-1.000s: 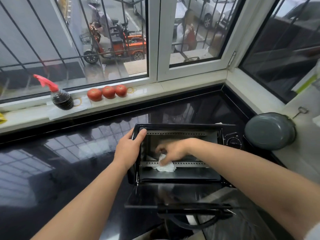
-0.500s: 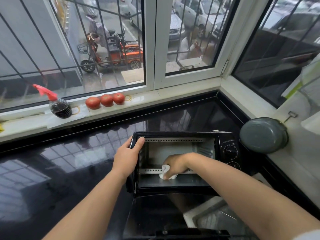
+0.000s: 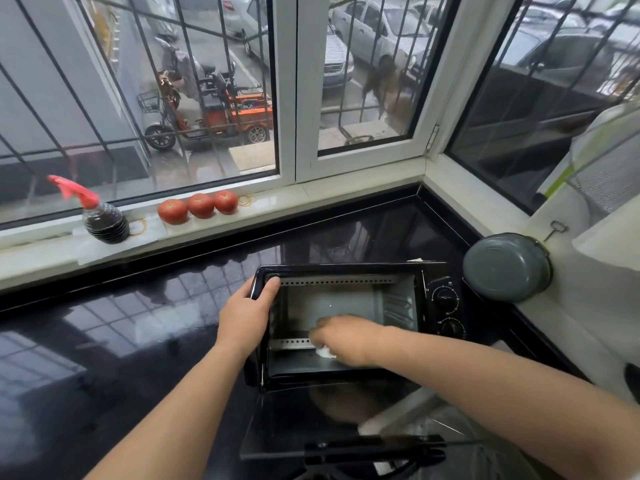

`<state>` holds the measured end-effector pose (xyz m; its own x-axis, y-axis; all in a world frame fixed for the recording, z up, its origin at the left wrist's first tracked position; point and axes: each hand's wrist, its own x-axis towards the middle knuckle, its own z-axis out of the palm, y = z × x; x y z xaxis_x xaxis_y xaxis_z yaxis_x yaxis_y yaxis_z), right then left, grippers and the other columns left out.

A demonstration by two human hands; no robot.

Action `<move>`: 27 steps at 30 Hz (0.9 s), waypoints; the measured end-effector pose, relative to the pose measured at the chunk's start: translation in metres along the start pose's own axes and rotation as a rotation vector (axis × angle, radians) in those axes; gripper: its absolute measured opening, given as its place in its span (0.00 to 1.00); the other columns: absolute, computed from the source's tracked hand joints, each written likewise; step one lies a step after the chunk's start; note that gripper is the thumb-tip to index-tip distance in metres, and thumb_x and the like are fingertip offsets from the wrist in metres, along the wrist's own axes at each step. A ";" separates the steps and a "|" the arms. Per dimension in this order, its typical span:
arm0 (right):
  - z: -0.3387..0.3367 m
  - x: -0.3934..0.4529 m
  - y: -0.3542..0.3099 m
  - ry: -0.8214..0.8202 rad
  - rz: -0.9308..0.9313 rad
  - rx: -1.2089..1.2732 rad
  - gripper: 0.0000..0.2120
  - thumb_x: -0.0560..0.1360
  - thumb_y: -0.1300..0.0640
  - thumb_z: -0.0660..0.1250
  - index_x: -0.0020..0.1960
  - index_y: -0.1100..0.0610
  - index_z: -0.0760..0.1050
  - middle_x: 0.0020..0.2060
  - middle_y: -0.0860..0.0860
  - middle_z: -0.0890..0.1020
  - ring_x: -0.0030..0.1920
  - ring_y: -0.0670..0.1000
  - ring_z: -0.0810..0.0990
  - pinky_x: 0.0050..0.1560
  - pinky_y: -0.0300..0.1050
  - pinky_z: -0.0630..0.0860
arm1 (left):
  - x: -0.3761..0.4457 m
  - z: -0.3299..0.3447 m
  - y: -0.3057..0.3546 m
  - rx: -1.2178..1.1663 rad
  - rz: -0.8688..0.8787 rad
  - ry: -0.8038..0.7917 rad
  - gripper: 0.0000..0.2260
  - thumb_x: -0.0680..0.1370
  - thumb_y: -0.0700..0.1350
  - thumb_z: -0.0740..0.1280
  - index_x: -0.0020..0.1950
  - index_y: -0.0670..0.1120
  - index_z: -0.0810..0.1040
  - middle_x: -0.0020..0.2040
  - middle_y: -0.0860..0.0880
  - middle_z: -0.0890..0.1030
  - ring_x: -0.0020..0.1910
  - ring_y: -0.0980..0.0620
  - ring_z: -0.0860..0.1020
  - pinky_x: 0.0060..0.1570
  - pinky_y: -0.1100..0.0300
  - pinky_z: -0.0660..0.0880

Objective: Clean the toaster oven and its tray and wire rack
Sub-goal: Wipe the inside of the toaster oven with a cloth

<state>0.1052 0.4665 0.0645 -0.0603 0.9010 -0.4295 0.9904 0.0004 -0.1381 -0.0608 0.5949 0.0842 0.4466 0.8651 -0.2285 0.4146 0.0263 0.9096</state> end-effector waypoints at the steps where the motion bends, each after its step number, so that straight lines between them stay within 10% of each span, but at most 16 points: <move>1: 0.002 -0.001 -0.003 0.015 -0.025 -0.035 0.13 0.73 0.68 0.66 0.55 0.56 0.76 0.52 0.55 0.77 0.48 0.61 0.79 0.43 0.51 0.74 | -0.001 0.001 0.001 0.019 0.021 0.014 0.04 0.79 0.66 0.66 0.45 0.74 0.79 0.42 0.66 0.83 0.49 0.60 0.79 0.43 0.63 0.70; 8: 0.004 -0.010 -0.013 0.035 0.082 0.117 0.11 0.77 0.63 0.65 0.57 0.56 0.82 0.54 0.58 0.82 0.52 0.63 0.80 0.51 0.52 0.79 | -0.010 0.008 -0.005 0.191 0.171 0.168 0.21 0.82 0.56 0.66 0.75 0.57 0.71 0.69 0.52 0.77 0.67 0.49 0.75 0.65 0.49 0.73; 20: -0.012 -0.069 0.008 -0.364 0.361 -0.245 0.10 0.75 0.68 0.64 0.54 0.63 0.78 0.52 0.59 0.81 0.51 0.61 0.81 0.47 0.52 0.79 | -0.003 0.007 -0.005 0.236 0.123 0.085 0.20 0.83 0.57 0.62 0.75 0.60 0.66 0.66 0.49 0.79 0.58 0.46 0.76 0.54 0.49 0.71; 27: -0.015 -0.066 -0.003 -0.440 0.312 -0.308 0.10 0.75 0.69 0.63 0.38 0.60 0.68 0.35 0.54 0.72 0.32 0.54 0.71 0.38 0.49 0.73 | -0.006 0.008 -0.001 0.272 0.101 0.082 0.19 0.84 0.56 0.61 0.75 0.60 0.66 0.64 0.48 0.80 0.61 0.42 0.77 0.57 0.46 0.72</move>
<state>0.1078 0.4138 0.1070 0.2574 0.6154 -0.7450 0.9560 -0.0499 0.2891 -0.0575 0.5860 0.0816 0.4351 0.8945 -0.1026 0.5733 -0.1874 0.7976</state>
